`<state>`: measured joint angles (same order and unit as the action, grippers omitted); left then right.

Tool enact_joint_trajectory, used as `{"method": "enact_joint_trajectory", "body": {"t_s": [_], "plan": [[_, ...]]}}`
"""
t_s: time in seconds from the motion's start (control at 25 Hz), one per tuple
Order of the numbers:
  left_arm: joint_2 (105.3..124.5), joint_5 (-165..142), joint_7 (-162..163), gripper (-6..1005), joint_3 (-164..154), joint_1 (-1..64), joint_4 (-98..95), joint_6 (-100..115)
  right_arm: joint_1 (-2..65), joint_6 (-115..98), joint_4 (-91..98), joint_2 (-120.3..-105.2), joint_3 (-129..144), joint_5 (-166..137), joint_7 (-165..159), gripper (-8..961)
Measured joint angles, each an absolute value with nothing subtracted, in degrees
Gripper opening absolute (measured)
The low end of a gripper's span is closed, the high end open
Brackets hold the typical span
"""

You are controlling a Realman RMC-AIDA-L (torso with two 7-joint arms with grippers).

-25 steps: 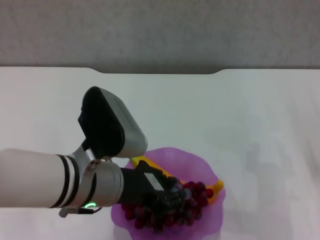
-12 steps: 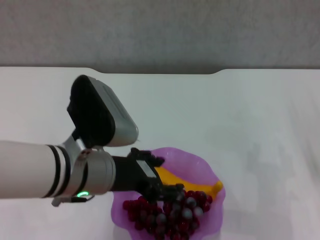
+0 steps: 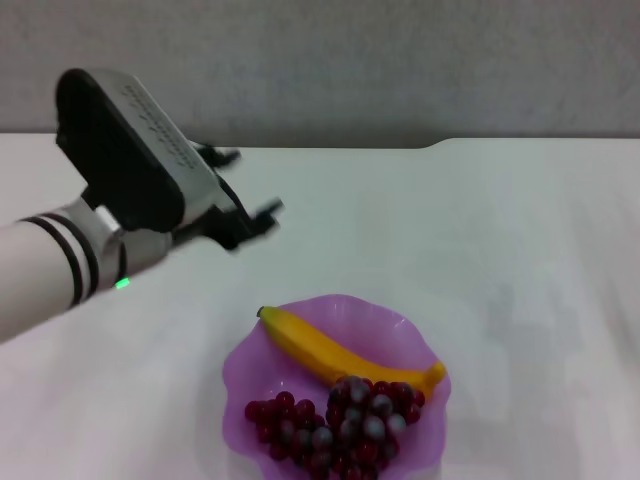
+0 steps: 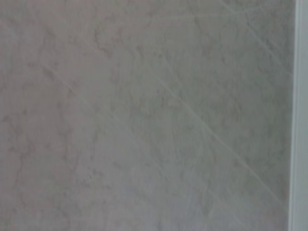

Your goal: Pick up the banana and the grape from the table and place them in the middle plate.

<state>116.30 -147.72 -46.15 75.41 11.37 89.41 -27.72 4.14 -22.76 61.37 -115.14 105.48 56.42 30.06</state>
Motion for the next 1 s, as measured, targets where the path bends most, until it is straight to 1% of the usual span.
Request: {"method": "enact_joint_trajectory", "body": {"t_s": [0.32, 0.36, 0.4, 0.56, 0.72, 0.8, 0.84, 0.92, 1.0], "plan": [[116.29, -148.3, -46.4, 741, 73.9, 12.0, 74.1, 8.8, 4.9, -22.8, 60.8, -115.14, 105.7, 56.4, 30.1, 622], [116.26, -147.2, -45.1, 741, 72.8, 12.8, 69.4, 18.4, 5.2, -22.8, 60.7, -115.13, 105.9, 56.4, 30.1, 622], [116.26, -147.2, -45.1, 741, 72.8, 12.8, 69.4, 18.4, 5.4, -22.8, 60.5, -115.13, 106.2, 56.4, 30.1, 621], [116.31, -146.9, -40.7, 741, 69.9, 14.8, 58.8, 36.6, 5.7, -23.2, 60.6, -115.17, 107.0, 56.4, 30.1, 621], [116.17, -147.0, -27.2, 741, 69.0, 15.7, 51.2, 50.3, 5.7, -23.4, 60.8, -115.22, 107.0, 56.4, 30.0, 621], [115.30, -147.7, -18.3, 741, 69.2, 15.5, 50.3, 52.1, 5.7, -23.4, 60.9, -115.23, 107.1, 56.4, 29.8, 621], [114.49, -148.4, -14.5, 741, 69.2, 15.3, 50.2, 52.0, 5.6, -23.4, 60.9, -115.22, 107.0, 56.4, 29.6, 621], [112.19, -150.3, -8.5, 741, 69.0, 15.2, 50.2, 50.4, 5.6, -23.4, 60.9, -115.21, 107.1, 56.4, 28.4, 621], [109.05, -154.0, 0.7, 741, 69.1, 15.1, 50.3, 44.1, 5.6, -23.4, 61.0, -115.16, 107.0, 56.3, 27.2, 620]]}}
